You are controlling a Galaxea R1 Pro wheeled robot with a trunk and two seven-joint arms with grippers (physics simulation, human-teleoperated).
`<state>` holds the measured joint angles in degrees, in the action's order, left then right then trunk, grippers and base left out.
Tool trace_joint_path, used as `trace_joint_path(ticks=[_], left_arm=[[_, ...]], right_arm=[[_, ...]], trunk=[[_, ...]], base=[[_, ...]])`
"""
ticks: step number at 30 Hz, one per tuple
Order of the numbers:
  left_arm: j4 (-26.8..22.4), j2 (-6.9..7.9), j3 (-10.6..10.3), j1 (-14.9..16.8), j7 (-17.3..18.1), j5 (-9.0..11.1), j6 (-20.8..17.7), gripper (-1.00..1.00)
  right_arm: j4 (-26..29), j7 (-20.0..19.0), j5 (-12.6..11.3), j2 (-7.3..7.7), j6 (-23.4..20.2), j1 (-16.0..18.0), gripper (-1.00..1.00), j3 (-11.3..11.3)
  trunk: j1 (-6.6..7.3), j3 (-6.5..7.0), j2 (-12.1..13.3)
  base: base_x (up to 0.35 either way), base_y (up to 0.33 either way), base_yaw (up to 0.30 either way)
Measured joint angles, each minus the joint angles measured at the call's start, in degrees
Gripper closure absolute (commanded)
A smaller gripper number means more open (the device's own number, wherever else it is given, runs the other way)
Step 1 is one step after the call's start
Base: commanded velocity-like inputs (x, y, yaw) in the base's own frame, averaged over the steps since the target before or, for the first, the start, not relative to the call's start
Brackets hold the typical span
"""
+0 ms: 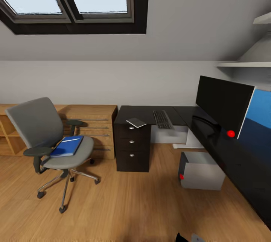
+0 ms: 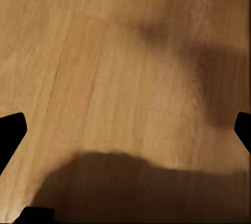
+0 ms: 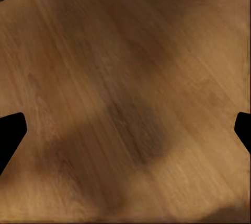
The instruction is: In the bedroom, organize the workspace by keeping the computer under the desk, ensuring the monitor is on the desk, placing the keyboard on the desk next to the monitor, placing the mouse on the desk next to the keyboard, moving the folder from the swivel chair onto the desk next to the mouse, stacking the notebook on top of the folder with the pen on top of the notebook, and positioning the swivel chair next to the desk.
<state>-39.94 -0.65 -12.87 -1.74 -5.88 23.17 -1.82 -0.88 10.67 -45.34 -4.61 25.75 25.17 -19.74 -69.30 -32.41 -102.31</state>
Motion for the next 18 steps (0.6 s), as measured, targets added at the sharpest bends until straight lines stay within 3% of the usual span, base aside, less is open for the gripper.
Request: trace_joint_path(ticks=[8, 18], left_arm=[[0.05, -0.01, -0.02, 0.0, 0.0, 0.0, -0.01, -1.0], [0.06, -0.01, -0.01, 0.0, 0.0, 0.0, -0.01, -1.0]], right_arm=[[0.01, 0.01, 0.03, -0.01, 0.01, 0.0, -1.0, 0.0], [-0.03, 0.02, 0.03, 0.0, -0.02, 0.0, -1.0, 0.0]], trunk=[[0.01, 0.0, 0.0], [0.02, 0.0, 0.0]], base=[[-0.16, -0.291, 0.0], [-0.058, -0.334, 0.0]])
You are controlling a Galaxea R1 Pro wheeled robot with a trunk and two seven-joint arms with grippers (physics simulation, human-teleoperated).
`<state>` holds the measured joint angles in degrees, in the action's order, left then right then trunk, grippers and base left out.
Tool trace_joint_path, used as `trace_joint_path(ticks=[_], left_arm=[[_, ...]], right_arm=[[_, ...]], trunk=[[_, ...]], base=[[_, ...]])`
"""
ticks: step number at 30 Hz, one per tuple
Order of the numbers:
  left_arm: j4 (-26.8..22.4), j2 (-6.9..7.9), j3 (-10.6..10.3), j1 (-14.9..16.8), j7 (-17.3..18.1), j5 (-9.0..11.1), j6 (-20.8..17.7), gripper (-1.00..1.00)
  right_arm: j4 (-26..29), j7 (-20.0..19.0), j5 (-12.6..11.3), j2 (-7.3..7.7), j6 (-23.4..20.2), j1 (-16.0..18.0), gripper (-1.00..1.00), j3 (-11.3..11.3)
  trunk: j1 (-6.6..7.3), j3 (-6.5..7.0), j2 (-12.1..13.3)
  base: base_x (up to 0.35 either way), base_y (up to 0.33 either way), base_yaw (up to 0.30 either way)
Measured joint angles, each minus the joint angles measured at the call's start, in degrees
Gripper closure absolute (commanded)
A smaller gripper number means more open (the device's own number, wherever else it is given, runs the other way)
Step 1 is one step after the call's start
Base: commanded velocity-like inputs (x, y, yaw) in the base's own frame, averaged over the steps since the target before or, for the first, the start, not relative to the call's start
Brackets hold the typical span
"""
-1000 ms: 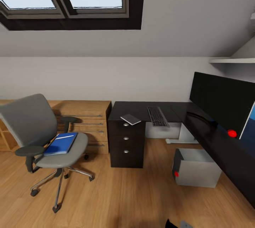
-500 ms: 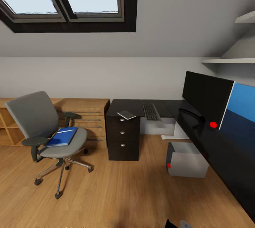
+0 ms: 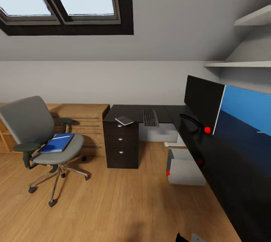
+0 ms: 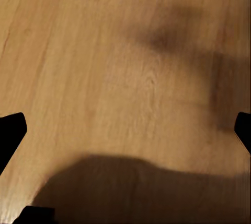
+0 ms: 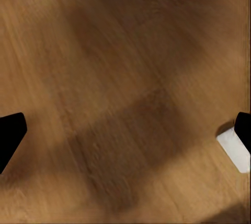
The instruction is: In the bedroom, organize the workspace by keeping the computer under the desk, ensuring the monitor is on the desk, placing the keyboard on the desk next to the monitor, placing the mouse on the desk next to the keyboard, moving the folder from the swivel chair onto the desk next to the mouse, stacking the notebook on top of the folder with the pen on top of the notebook, and positioning the swivel chair next to the desk.
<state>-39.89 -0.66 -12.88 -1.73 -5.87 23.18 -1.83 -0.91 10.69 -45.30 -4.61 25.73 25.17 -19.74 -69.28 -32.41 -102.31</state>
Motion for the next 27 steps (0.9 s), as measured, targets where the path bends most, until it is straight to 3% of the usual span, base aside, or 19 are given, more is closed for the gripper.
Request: trace_joint_path(ticks=[9, 17, 27], left_arm=[[-0.01, 0.0, -0.03, 0.0, 0.0, 0.0, 0.0, -1.0], [-0.04, 0.09, 0.07, -0.01, -0.01, 0.0, 0.28, -1.0], [-0.13, 0.17, 0.19, 0.0, -0.49, 0.01, 0.32, -1.0]], right_arm=[[0.0, -0.02, 0.07, 0.02, -0.01, 0.0, -1.0, 0.0], [0.03, -0.06, 0.17, 0.07, 0.05, 0.0, -1.0, 0.0], [0.03, -0.04, 0.19, 0.24, 0.07, -0.03, -1.0, -0.01]], trunk=[[-0.02, 0.0, 0.0], [0.0, 0.0, 0.0], [2.19, 1.79, 4.0]], base=[[-0.18, -0.252, 0.0], [-0.156, -0.073, 0.0], [-0.004, -0.001, 0.0]])
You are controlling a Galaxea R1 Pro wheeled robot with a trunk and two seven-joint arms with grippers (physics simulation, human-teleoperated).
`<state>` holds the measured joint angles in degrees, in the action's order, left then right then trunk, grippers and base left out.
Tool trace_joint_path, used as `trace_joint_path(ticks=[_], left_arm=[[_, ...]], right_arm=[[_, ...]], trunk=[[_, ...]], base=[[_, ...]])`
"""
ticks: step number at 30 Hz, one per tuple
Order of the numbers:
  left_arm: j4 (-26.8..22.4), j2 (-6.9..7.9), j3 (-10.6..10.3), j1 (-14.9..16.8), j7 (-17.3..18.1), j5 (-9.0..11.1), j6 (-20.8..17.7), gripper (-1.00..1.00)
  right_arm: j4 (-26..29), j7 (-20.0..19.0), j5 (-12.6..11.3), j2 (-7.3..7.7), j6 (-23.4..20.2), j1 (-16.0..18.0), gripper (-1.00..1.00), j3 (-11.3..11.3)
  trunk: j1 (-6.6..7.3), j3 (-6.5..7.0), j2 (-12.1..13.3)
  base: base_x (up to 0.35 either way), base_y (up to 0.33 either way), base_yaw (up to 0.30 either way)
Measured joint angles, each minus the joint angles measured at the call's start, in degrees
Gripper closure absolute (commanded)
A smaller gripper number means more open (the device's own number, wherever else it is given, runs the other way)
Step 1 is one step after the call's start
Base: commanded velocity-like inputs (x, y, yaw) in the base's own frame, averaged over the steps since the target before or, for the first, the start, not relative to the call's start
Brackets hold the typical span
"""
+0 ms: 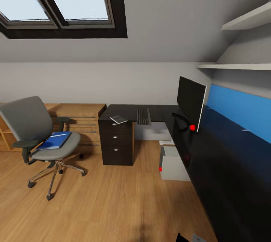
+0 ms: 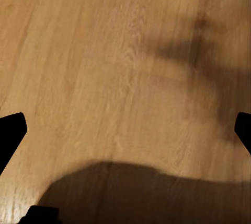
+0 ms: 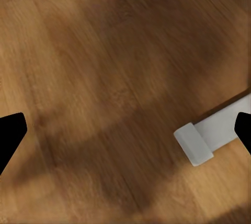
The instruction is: In the bedroom, organize the workspace by keeping the computer under the desk, ensuring the monitor is on the desk, placing the keyboard on the desk next to the monitor, placing the mouse on the desk next to the keyboard, moving the folder from the swivel chair onto the desk next to the mouse, stacking the notebook on top of the folder with the pen on top of the notebook, and positioning the swivel chair next to the desk.
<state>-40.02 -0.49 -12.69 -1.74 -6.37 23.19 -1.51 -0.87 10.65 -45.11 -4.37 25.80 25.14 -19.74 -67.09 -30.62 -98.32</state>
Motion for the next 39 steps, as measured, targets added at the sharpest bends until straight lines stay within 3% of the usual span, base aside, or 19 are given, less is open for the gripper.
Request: trace_joint_path(ticks=[14, 39], left_arm=[[-0.51, 0.08, 0.18, 0.0, -0.13, 0.16, 0.0, -1.0], [-0.51, -0.08, 0.09, 0.0, 0.03, 0.01, -0.1, -1.0]], right_arm=[[0.0, 0.0, 0.01, 0.01, -0.01, -0.05, -1.0, 0.0], [0.0, 0.0, -0.01, 0.01, 0.0, -0.06, -1.0, 0.0]], trunk=[[3.07, 2.51, 5.62], [8.53, 7.0, 15.65]], base=[[-0.019, -0.002, 0.0], [-0.318, -0.01, 0.0]])
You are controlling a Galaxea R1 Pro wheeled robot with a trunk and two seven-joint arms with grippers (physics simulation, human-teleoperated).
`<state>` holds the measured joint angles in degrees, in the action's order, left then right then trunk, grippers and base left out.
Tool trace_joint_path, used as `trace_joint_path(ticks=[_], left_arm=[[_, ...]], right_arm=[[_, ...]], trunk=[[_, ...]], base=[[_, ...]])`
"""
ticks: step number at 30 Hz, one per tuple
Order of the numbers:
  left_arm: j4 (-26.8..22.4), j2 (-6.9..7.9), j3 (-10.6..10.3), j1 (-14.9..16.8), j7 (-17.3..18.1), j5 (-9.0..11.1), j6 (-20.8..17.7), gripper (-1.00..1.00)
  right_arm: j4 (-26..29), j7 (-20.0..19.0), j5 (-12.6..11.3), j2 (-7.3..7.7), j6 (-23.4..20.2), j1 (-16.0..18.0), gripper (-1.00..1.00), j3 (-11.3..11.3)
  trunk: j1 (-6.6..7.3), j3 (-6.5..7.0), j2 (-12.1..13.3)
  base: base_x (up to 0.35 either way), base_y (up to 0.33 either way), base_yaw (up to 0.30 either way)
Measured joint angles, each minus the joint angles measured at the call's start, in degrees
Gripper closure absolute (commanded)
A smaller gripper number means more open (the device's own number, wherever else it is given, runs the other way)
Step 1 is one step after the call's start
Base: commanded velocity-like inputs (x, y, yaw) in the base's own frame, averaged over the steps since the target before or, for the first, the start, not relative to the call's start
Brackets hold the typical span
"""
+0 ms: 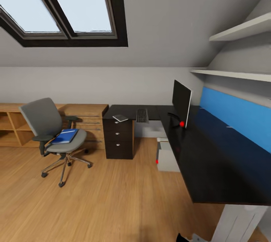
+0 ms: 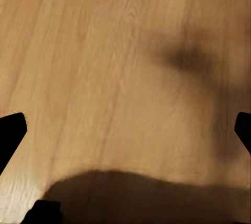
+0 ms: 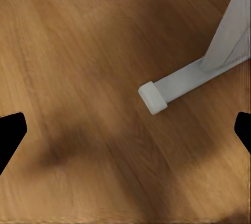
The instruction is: In the bedroom, organize the workspace by keeping the computer under the desk, ensuring the monitor is on the desk, placing the keyboard on the desk next to the monitor, placing the mouse on the desk next to the keyboard, moving the folder from the swivel chair onto the desk next to the mouse, stacking the notebook on top of the folder with the pen on top of the notebook, and positioning the swivel chair next to the desk.
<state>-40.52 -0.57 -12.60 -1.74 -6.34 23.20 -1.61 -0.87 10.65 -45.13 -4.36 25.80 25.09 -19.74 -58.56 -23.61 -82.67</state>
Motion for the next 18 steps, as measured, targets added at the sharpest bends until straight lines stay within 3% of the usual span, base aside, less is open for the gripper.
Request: trace_joint_path(ticks=[9, 18], left_arm=[[0.0, 0.0, -0.01, 0.0, -0.06, -0.02, 0.02, -1.0], [0.0, 0.0, 0.0, 0.0, -0.15, -0.02, 0.03, -1.0]], right_arm=[[0.0, 0.01, 0.06, 0.05, 0.0, 0.0, -1.0, 0.0], [0.0, 0.0, 0.0, -0.17, 0.2, 0.01, -1.0, -0.22]], trunk=[[1.99, 1.62, 3.61], [3.99, 3.23, 7.22]], base=[[-0.292, -0.12, 0.0], [-0.051, -0.06, 0.0]])
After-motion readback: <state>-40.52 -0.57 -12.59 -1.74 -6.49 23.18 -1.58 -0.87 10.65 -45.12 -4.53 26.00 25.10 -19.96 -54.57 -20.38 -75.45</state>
